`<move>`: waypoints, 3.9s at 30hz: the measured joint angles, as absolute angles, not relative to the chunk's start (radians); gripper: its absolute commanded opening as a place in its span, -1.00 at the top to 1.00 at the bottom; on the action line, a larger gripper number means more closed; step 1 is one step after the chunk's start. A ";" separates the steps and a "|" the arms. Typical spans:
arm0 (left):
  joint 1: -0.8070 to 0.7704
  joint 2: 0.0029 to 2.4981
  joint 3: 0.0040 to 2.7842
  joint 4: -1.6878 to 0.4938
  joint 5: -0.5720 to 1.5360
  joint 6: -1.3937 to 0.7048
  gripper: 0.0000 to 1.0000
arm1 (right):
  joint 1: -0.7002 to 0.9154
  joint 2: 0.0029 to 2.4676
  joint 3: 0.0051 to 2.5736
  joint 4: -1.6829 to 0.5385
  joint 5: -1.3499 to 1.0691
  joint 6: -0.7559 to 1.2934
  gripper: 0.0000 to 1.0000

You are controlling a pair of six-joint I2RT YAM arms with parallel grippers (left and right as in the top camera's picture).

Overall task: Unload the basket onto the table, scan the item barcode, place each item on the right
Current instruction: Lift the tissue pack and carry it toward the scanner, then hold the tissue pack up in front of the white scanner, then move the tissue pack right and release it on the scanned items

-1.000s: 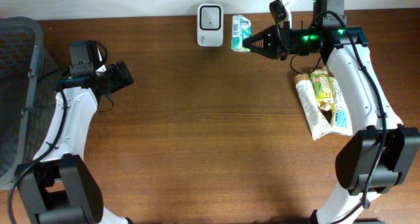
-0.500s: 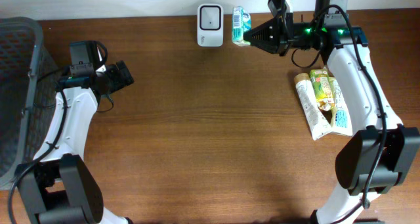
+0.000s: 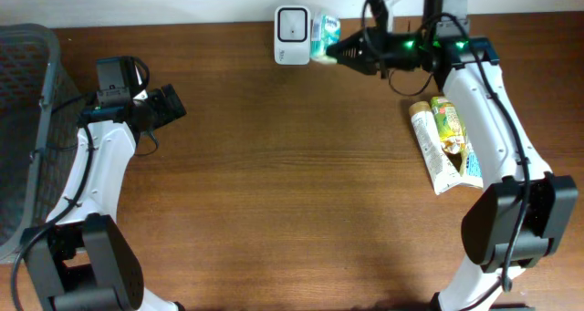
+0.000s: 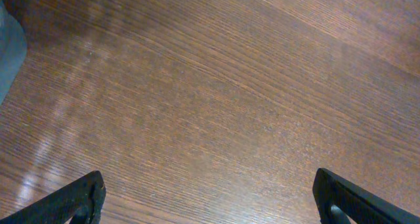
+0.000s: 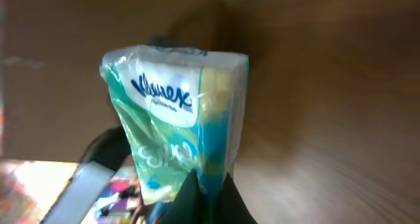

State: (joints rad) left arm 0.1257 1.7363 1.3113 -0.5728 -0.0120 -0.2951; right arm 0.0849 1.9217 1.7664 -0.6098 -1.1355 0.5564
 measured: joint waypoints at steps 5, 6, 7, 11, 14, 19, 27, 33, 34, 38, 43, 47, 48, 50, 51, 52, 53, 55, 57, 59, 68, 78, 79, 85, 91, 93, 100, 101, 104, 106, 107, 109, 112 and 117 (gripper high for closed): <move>0.126 1.736 1.311 -0.572 -0.012 -0.295 -0.98 | 0.161 1.924 1.768 -0.736 -0.816 0.453 0.92; 0.126 1.736 1.311 -0.572 -0.012 -0.295 -0.98 | 0.182 1.924 1.776 -0.770 -0.731 0.427 0.92; 0.126 1.736 1.311 -0.572 -0.012 -0.295 -0.98 | 0.203 1.926 1.798 -0.805 -0.647 0.403 0.92; 0.126 1.736 1.311 -0.572 -0.012 -0.295 -0.98 | 0.261 1.939 1.989 -0.918 -0.341 0.307 0.92; 0.126 1.736 1.311 -0.572 -0.012 -0.295 -0.98 | 0.336 1.934 2.109 -0.854 -0.028 0.149 0.92; 0.126 1.736 1.311 -0.573 -0.012 -0.295 -0.98 | 0.493 1.990 2.123 -0.590 0.393 -0.196 0.92; 0.126 1.736 1.312 -0.572 -0.012 -0.295 -0.98 | 0.491 2.249 2.123 -0.234 0.535 -0.686 0.92; 0.126 1.736 1.312 -0.573 -0.012 -0.295 -0.98 | 0.490 2.358 2.123 0.007 0.562 -0.907 0.92; 0.126 1.736 1.312 -0.571 -0.012 -0.295 -0.98 | 0.490 2.383 2.123 0.044 0.573 -0.929 0.92; 0.126 1.736 1.312 -0.572 -0.012 -0.295 -0.98 | 0.490 2.463 2.123 0.125 0.607 -0.954 0.92; 0.126 1.736 1.312 -0.572 -0.012 -0.295 -0.98 | 0.490 2.538 2.123 0.146 0.614 -0.968 0.92; 0.126 1.736 1.312 -0.572 -0.012 -0.295 -0.98 | 0.484 2.557 2.123 0.151 0.618 -0.970 0.92; 0.126 1.736 1.312 -0.572 -0.012 -0.295 -0.98 | 0.479 2.559 2.123 0.149 0.619 -0.970 0.92; 0.126 1.736 1.312 -0.572 -0.012 -0.295 -0.98 | 0.470 2.560 2.123 0.147 0.621 -0.969 0.91; 0.126 1.736 1.312 -0.572 -0.012 -0.295 -0.98 | 0.466 2.560 2.123 0.147 0.621 -0.970 0.91; 0.126 1.736 1.312 -0.572 -0.012 -0.295 -0.98 | 0.462 2.560 2.123 0.147 0.621 -0.969 0.91; 0.126 1.736 1.312 -0.572 -0.012 -0.295 -0.98 | 0.459 2.560 2.123 0.147 0.621 -0.968 0.91; 0.126 1.736 1.312 -0.572 -0.012 -0.295 -0.98 | 0.458 2.560 2.123 0.144 0.621 -0.970 0.91; 0.126 1.736 1.312 -0.572 -0.012 -0.295 -0.98 | 0.458 2.560 2.123 0.143 0.620 -0.969 0.90; 0.126 1.736 1.312 -0.572 -0.012 -0.295 -0.98 | 0.458 2.560 2.123 0.142 0.616 -0.969 0.81; 0.126 1.736 1.312 -0.572 -0.012 -0.295 -0.98 | 0.463 2.566 2.122 0.090 0.566 -0.925 0.92; 0.126 1.736 1.313 -0.572 -0.012 -0.295 -0.98 | 0.466 2.417 2.117 -0.085 0.628 -0.899 0.92; 0.126 1.736 1.313 -0.574 -0.011 -0.295 -0.98 | 0.466 2.357 2.116 -0.174 0.628 -0.857 0.92; 0.126 1.736 1.313 -0.572 -0.013 -0.295 -0.98 | 0.455 2.010 2.135 -0.747 0.465 -0.505 0.92; 0.126 1.736 1.313 -0.571 -0.012 -0.295 -0.99 | 0.315 1.819 2.135 -1.198 0.223 -0.089 0.92; 0.126 1.736 1.313 -0.572 -0.012 -0.295 -0.98 | 0.200 1.781 2.135 -1.353 0.192 0.006 0.92; 0.126 1.736 1.313 -0.572 -0.012 -0.295 -0.98 | -0.079 1.807 1.969 -1.488 0.115 0.088 0.90; 0.126 1.736 1.313 -0.572 -0.012 -0.295 -0.98 | -0.102 1.826 1.923 -1.478 0.111 0.093 0.81; 0.126 1.736 1.313 -0.572 -0.012 -0.295 -0.99 | -0.152 1.868 1.779 -1.362 0.102 0.094 0.07; 0.126 1.736 1.313 -0.572 -0.012 -0.295 -0.98 | -0.173 1.873 1.760 -1.333 0.103 0.083 -0.21; 0.126 1.736 1.313 -0.572 -0.012 -0.295 -0.98 | -0.182 1.873 1.761 -1.320 0.103 0.084 -0.29; 0.126 1.736 1.313 -0.571 -0.012 -0.295 -0.98 | -0.192 1.873 1.782 -1.332 0.103 0.078 -0.35; 0.126 1.736 1.313 -0.571 -0.012 -0.295 -0.98 | -0.189 1.874 1.904 -1.416 0.094 0.073 -0.40; 0.126 1.736 1.313 -0.572 -0.012 -0.295 -0.98 | -0.101 1.860 2.233 -1.620 0.015 0.015 -0.97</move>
